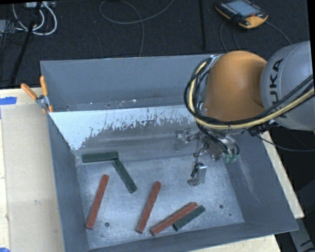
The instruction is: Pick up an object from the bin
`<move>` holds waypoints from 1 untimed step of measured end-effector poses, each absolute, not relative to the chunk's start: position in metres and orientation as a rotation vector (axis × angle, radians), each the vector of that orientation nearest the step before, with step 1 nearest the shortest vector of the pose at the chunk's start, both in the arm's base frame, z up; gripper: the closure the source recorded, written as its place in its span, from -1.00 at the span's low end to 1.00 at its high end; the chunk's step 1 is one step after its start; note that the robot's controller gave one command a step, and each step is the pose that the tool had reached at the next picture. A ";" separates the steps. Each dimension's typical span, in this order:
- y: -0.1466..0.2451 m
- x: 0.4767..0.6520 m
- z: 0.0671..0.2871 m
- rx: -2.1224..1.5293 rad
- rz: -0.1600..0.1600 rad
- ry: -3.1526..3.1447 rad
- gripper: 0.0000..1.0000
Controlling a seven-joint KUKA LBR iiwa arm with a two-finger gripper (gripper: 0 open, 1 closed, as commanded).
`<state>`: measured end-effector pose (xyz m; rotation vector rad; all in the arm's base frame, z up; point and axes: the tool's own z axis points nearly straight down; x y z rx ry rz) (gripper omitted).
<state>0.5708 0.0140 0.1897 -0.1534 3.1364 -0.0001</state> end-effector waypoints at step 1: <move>0.030 0.492 0.164 -0.477 0.000 3.107 -1.00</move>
Offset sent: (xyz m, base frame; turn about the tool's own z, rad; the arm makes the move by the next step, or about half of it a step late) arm -0.0857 0.0065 -0.0580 -0.4714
